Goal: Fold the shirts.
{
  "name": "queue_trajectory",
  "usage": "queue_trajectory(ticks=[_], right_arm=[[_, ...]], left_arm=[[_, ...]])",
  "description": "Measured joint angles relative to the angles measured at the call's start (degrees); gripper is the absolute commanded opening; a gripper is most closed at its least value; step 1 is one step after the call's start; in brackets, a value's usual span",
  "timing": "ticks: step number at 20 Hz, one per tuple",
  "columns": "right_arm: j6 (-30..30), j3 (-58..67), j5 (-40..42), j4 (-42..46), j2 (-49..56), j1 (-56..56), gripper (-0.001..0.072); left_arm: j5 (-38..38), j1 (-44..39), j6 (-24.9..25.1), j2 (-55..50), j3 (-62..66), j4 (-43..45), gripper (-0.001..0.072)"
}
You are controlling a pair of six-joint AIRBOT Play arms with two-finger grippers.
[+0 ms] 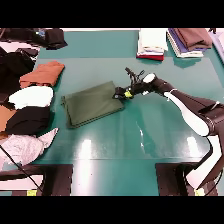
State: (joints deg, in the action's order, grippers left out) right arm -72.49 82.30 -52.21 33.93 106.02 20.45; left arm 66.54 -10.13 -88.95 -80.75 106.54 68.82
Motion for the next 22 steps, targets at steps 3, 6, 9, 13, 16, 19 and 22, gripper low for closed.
queue_trajectory(ticks=[3,6,9,13,16,19,22], right_arm=[[0.0,-0.8,2.6,1.2,-4.8,-3.1,0.0018],[0.0,-5.5,2.9,5.9,-13.1,-11.1,0.0018],[-0.3,-11.6,1.8,12.2,-23.0,-23.6,0.0018],[-0.5,-18.4,-0.1,19.3,-34.0,-43.8,0.0018],[-0.5,-22.8,0.2,21.6,-40.1,-58.9,0.0018],[-0.7,-27.1,1.2,22.9,-44.2,-69.6,0.0018],[-2.7,-31.9,2.0,26.9,-47.9,-75.2,0.0018]], left_arm=[[-0.2,-4.1,0.6,0.0,0.0,1.4,0.0019],[-0.3,-7.7,1.4,0.0,0.0,2.3,0.0020],[-0.5,-9.7,1.8,0.0,0.0,2.8,0.0020],[-0.9,-10.8,1.9,0.0,0.0,2.9,0.0019],[-1.7,-11.0,1.5,0.0,0.0,3.0,0.0020],[-2.6,-11.1,1.0,0.0,0.0,3.0,0.0020],[-2.8,-11.1,0.7,0.0,0.0,3.0,0.0020]])
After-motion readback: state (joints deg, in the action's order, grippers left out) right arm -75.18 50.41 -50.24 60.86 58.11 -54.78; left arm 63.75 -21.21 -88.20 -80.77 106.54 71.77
